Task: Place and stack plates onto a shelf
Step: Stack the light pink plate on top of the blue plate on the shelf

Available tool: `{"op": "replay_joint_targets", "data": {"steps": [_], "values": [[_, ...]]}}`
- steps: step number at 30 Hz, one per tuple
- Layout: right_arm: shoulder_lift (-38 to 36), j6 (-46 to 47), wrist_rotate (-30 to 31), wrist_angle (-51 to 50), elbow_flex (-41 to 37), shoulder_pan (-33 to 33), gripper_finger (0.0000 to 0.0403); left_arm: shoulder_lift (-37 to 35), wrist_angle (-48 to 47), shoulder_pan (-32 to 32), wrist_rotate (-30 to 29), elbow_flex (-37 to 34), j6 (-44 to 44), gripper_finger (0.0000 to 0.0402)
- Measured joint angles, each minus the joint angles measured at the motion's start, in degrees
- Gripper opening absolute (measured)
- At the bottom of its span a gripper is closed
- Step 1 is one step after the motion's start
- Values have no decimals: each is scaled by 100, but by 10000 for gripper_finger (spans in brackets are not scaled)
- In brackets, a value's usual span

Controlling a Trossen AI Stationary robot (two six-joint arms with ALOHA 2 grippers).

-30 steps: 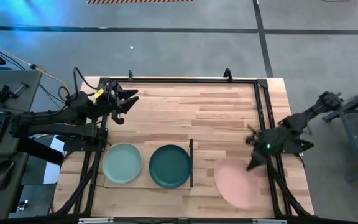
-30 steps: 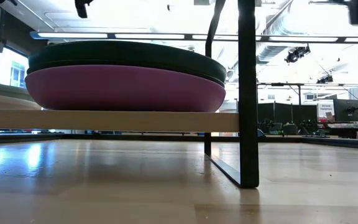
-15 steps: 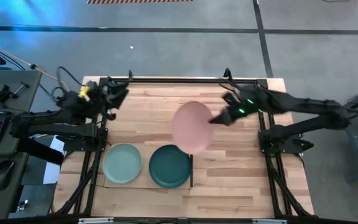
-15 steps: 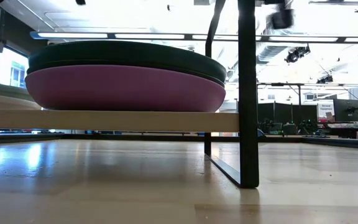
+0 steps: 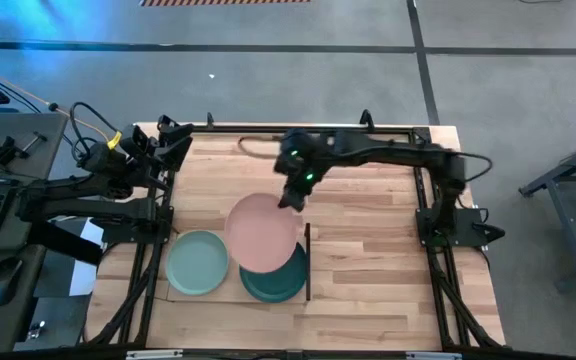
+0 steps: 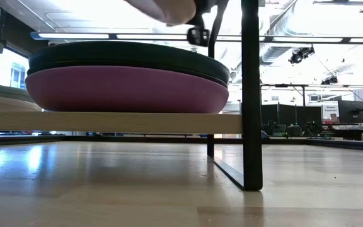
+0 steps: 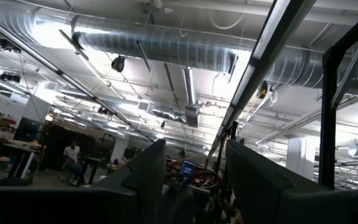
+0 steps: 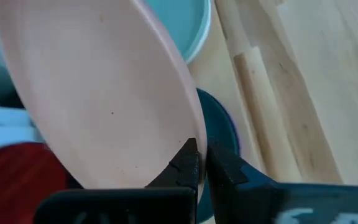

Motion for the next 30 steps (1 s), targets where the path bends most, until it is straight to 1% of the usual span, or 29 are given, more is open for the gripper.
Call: {"op": "replay_joint_targets", "data": {"steps": [3,6,15,23,30], "values": [[503,-283,235,-355,534,157,0,0,3,0,2,0,0,156],[816,-463,380,-529,752,315,0,0,3,0,2,0,-1,156],[1134,-799,450,-593,406,664,0,0,-6,-2,7,0,-4,156],[1250,-956,813,-937,405,790,0,0,-23,-2,7,0,-4,156],[1250,-1053,805,-938,404,821,0,0,-157,-2,7,0,-4,156]]}}
